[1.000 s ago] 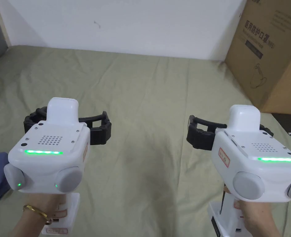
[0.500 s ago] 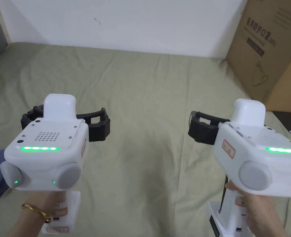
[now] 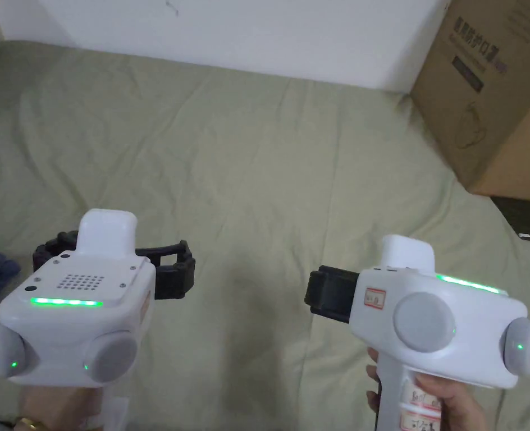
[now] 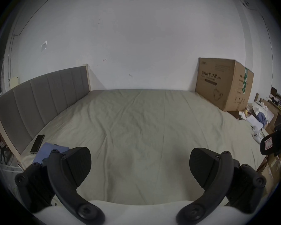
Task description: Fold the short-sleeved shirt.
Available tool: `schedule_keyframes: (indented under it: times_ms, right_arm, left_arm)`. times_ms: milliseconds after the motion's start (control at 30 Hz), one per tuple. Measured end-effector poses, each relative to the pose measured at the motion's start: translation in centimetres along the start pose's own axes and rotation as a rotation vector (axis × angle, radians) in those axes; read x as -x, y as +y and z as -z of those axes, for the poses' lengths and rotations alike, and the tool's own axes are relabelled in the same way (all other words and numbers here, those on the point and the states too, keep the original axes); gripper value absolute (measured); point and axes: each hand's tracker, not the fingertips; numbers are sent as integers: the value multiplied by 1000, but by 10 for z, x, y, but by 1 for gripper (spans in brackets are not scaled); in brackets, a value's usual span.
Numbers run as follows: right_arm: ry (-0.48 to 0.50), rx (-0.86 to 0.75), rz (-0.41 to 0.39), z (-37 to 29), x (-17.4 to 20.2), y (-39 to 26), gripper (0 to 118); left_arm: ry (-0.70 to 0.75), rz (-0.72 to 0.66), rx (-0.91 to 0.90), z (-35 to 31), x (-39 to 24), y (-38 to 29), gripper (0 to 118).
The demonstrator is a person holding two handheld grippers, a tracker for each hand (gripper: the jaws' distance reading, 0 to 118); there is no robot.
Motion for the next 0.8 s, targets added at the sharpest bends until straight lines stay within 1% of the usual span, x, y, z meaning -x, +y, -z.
schedule_keyframes:
  times_ms: [33,67,133,167,200,267,333,433,467,500,533,567,633,733,800]
  right_arm:
    - [-50,50,-8,4,2,-4,116]
    - [-38,82,-9,8,2,-4,116]
    - [64,63,69,15,-2,2,116]
    - [70,67,93,19,-4,4,116]
    - [66,70,96,24,-5,4,116]
    - [54,71,61,39,-6,10,116]
    - [-39,68,-32,59,-2,14,116]
    - [-214,21,-196,102,4,16,116]
    - [-231,8,-248,116,7,17,116]
    - [-210,17,-272,129,8,20,116]
    - [-179,52,-277,138,14,23,116]
    - [-167,72,-271,149,16,27,116]
    - [-133,49,-236,170,18,34,116]
    - [-142,39,-237,204,25,46,116]
    - [-158,26,-228,228,29,52,116]
  left_arm:
    - [2,-1,16,2,0,-3,118]
    - [2,-3,30,4,1,-5,118]
    - [2,-13,44,9,4,-10,118]
    - [5,-20,55,13,6,-12,118]
    - [9,-26,72,17,8,-14,118]
    - [17,-39,104,29,12,-17,118]
    - [20,-57,135,44,16,-18,118]
    - [38,-86,169,78,22,-15,118]
    - [54,-100,187,93,23,-13,118]
    - [71,-115,206,106,24,-11,118]
    - [79,-127,222,123,25,-9,118]
    - [88,-134,239,138,26,-8,118]
    - [113,-153,275,170,26,-7,118]
    - [163,-191,316,207,25,-10,118]
    - [156,-217,366,229,21,-18,118]
